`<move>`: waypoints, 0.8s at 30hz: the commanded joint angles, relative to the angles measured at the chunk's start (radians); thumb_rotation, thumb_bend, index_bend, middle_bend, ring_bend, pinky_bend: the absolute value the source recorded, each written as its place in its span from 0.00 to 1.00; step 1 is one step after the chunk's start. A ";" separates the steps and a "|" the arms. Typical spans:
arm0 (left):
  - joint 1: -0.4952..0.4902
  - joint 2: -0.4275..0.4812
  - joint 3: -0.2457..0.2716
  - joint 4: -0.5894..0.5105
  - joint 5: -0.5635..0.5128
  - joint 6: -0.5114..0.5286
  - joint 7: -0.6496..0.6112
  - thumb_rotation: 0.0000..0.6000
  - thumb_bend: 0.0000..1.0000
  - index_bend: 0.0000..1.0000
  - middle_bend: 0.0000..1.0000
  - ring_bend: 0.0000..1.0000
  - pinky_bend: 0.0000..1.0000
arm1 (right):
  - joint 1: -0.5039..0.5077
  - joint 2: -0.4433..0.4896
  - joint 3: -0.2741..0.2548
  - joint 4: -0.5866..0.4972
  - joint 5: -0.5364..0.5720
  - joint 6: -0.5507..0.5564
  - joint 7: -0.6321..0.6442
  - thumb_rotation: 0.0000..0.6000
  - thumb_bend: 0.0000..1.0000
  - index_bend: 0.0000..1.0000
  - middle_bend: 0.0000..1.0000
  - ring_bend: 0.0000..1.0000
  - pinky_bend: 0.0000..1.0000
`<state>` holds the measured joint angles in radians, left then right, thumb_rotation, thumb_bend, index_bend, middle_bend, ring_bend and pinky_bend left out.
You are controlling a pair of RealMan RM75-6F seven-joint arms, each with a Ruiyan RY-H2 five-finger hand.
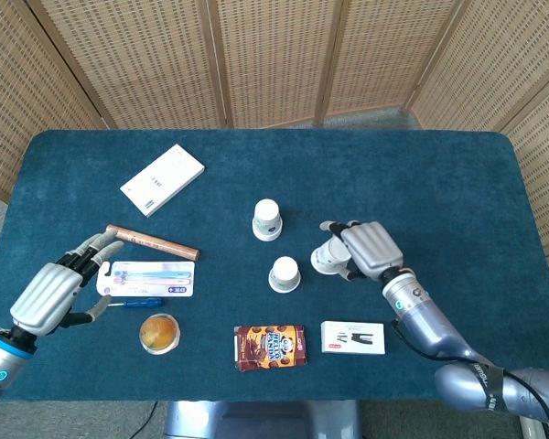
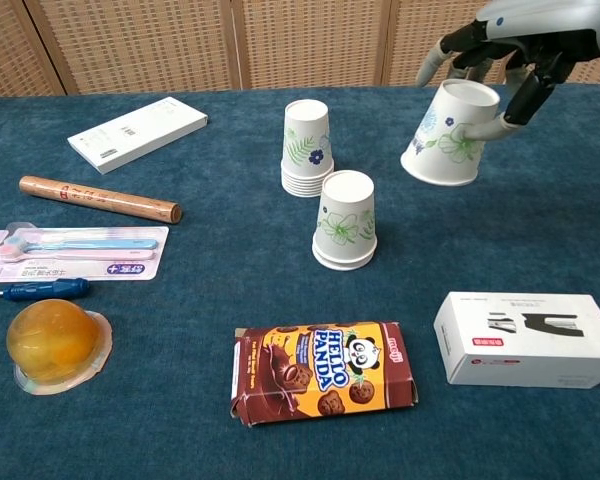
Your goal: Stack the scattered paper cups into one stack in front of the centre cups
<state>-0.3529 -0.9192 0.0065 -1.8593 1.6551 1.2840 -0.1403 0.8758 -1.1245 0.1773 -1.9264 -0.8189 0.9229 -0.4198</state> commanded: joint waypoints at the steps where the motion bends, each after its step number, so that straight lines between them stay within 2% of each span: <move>1: 0.000 0.001 0.000 -0.001 0.000 -0.001 0.000 1.00 0.46 0.00 0.00 0.00 0.24 | 0.014 0.003 0.002 -0.023 0.012 0.006 -0.018 1.00 0.37 0.19 0.39 0.32 0.60; 14: 0.008 0.008 0.006 0.003 0.006 0.002 -0.009 1.00 0.46 0.00 0.00 0.00 0.24 | 0.100 -0.039 0.016 -0.053 0.117 0.023 -0.099 1.00 0.37 0.18 0.39 0.32 0.60; 24: 0.013 0.008 0.008 0.025 0.012 0.010 -0.039 1.00 0.46 0.00 0.00 0.00 0.24 | 0.176 -0.105 0.020 -0.026 0.200 0.022 -0.149 1.00 0.36 0.18 0.38 0.32 0.60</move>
<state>-0.3406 -0.9106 0.0146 -1.8347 1.6672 1.2936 -0.1787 1.0446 -1.2221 0.1955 -1.9570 -0.6269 0.9456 -0.5624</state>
